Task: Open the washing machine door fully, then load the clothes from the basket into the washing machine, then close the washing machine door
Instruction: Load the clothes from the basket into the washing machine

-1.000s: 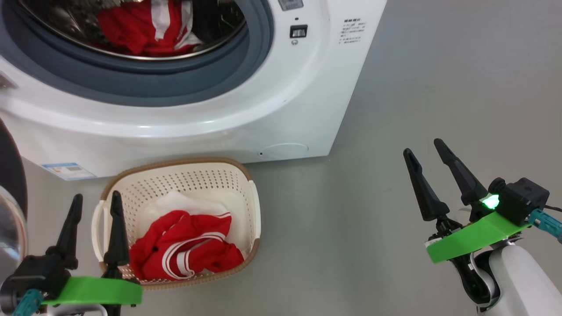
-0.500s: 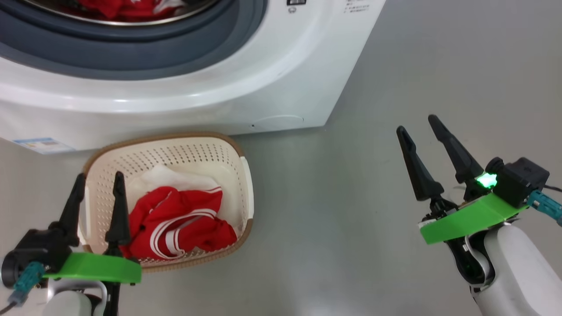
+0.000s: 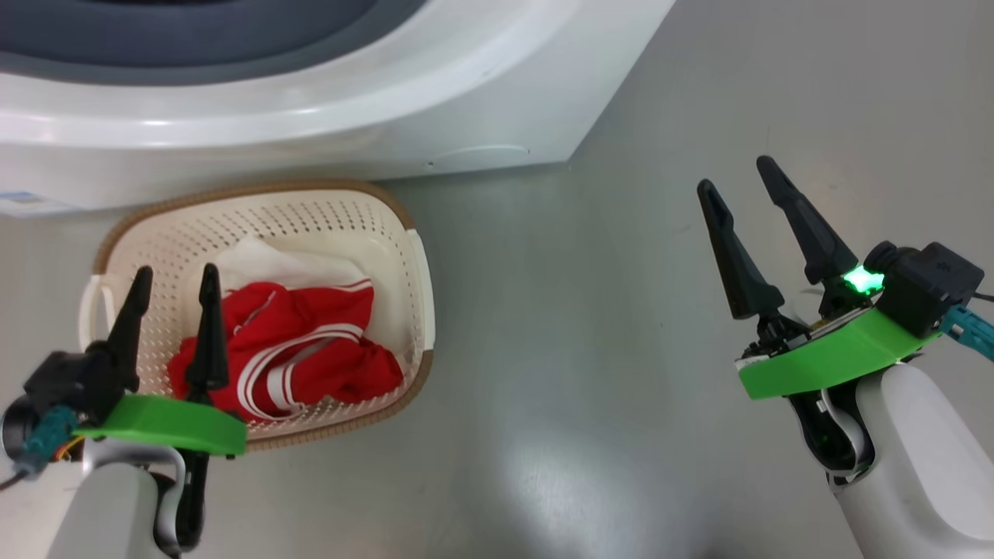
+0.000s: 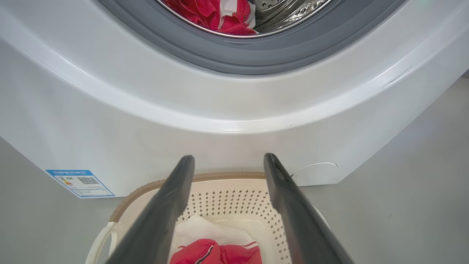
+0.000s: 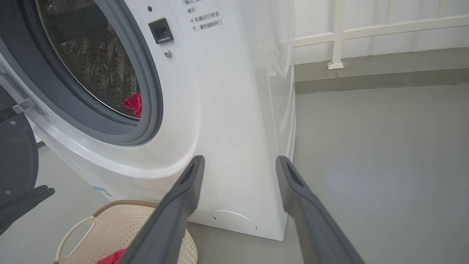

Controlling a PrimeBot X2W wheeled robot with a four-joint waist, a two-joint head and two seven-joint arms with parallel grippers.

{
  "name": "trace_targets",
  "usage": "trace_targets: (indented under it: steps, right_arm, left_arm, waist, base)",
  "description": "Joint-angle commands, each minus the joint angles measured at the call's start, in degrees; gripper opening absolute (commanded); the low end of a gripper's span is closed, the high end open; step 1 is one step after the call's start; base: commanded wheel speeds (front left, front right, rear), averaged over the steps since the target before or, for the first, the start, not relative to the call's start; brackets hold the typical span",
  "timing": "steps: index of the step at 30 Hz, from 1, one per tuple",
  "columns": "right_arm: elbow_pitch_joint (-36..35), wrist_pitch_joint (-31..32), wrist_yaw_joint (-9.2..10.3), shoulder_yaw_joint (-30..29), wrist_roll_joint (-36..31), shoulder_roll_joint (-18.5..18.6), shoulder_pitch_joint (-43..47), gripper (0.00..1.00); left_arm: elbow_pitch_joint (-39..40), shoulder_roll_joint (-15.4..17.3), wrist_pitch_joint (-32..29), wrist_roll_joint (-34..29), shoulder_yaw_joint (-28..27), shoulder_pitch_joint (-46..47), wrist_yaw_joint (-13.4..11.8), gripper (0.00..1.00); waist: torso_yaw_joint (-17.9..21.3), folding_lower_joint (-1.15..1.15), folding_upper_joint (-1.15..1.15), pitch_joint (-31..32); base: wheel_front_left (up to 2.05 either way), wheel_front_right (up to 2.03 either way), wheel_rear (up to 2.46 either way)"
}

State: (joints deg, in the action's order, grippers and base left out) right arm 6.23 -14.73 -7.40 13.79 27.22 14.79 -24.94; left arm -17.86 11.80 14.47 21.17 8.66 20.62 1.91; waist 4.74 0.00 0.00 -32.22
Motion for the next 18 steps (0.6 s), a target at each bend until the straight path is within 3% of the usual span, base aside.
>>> trace_targets:
  steps: [1,18]
  right_arm:
    - [-1.6,-0.3,-0.09,0.8,-0.6,-0.1,0.2,1.00]
    - [-2.9,-0.3,-0.09,0.5,-1.3,-1.7,-3.2,1.00]
  left_arm:
    - [0.1,1.9,0.5,0.5,-1.8,1.3,0.5,1.00]
    - [-16.7,3.4,0.5,2.4,-2.3,12.3,3.2,1.00]
  waist:
    - [0.5,0.00,0.00,-2.2]
    - [2.3,0.00,0.00,-10.7]
  base:
    - [0.00,0.00,0.00]
    - [0.00,0.00,0.00]
